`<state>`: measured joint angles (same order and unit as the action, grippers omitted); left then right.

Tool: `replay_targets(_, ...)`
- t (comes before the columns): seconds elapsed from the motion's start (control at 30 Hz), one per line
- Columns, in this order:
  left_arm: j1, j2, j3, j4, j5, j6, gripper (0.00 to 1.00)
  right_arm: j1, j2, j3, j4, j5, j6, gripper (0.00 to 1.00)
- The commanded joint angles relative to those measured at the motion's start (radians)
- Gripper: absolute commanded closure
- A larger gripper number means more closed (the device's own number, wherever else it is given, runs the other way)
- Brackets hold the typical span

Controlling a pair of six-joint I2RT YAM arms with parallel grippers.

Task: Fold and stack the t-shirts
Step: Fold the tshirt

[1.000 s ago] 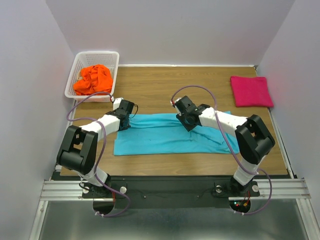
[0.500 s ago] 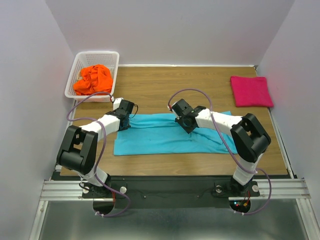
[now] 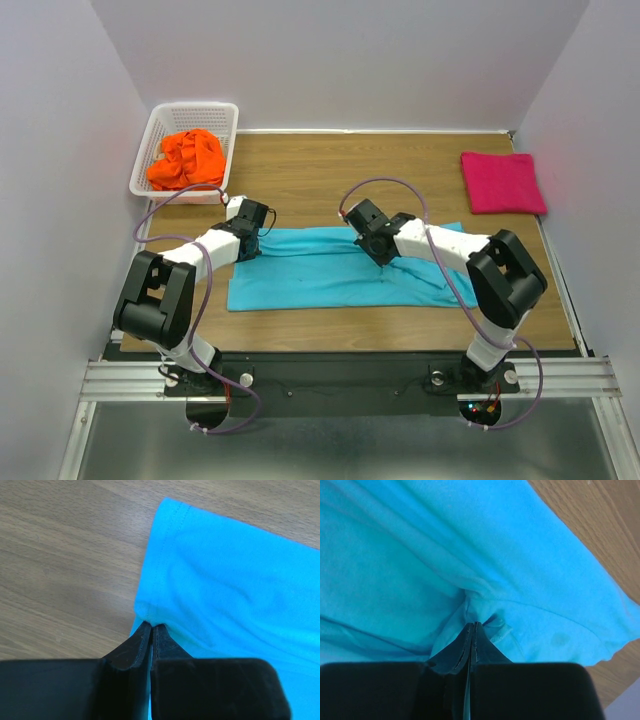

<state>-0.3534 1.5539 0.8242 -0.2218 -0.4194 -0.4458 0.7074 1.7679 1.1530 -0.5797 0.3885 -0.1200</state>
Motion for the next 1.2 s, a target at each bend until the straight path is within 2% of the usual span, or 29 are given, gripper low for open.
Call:
replay_targets(0.0,-0.005,-0.005,-0.014,-0.001,-0.025,-0.014,0.89,0.007,-0.110,-0.018,-0.049,0.018,-0.003,1.00)
replay_targets(0.37,-0.004,0.008,-0.003,-0.024,-0.051,-0.043,0.89,0.007,-0.185,-0.048,-0.213,-0.114,0.036,0.99)
replay_targets(0.6,-0.004,-0.020,-0.025,-0.043,-0.039,-0.085,0.88,0.007,-0.084,-0.059,-0.216,-0.096,0.063,0.99)
replay_targets(0.7,-0.001,-0.032,-0.028,-0.053,-0.038,-0.093,0.84,0.006,-0.033,-0.024,-0.216,-0.096,0.079,0.92)
replay_targets(0.73,-0.002,-0.038,-0.028,-0.060,-0.038,-0.096,0.80,0.007,-0.030,-0.012,-0.213,-0.097,0.085,0.87)
replay_targets(0.77,-0.001,-0.044,-0.030,-0.065,-0.038,-0.097,0.78,0.007,-0.028,-0.003,-0.212,-0.097,0.089,0.73)
replay_targets(0.83,-0.001,-0.074,-0.028,-0.082,-0.042,-0.100,0.69,0.004,-0.041,0.034,-0.204,-0.089,0.095,0.63)
replay_targets(0.87,-0.001,-0.086,-0.028,-0.088,-0.045,-0.099,0.48,0.000,-0.047,0.046,-0.203,-0.083,0.097,0.56)
replay_targets(0.93,-0.001,-0.126,-0.013,-0.109,-0.053,-0.094,0.36,-0.035,-0.062,0.077,-0.200,-0.086,0.109,0.54)
replay_targets(1.0,-0.001,-0.161,0.015,-0.132,-0.061,-0.088,0.28,-0.097,-0.082,0.097,-0.190,-0.094,0.115,0.54)
replay_targets(1.17,-0.001,-0.202,0.085,-0.130,-0.033,-0.068,0.25,-0.242,-0.130,0.100,-0.135,-0.129,0.203,0.55)
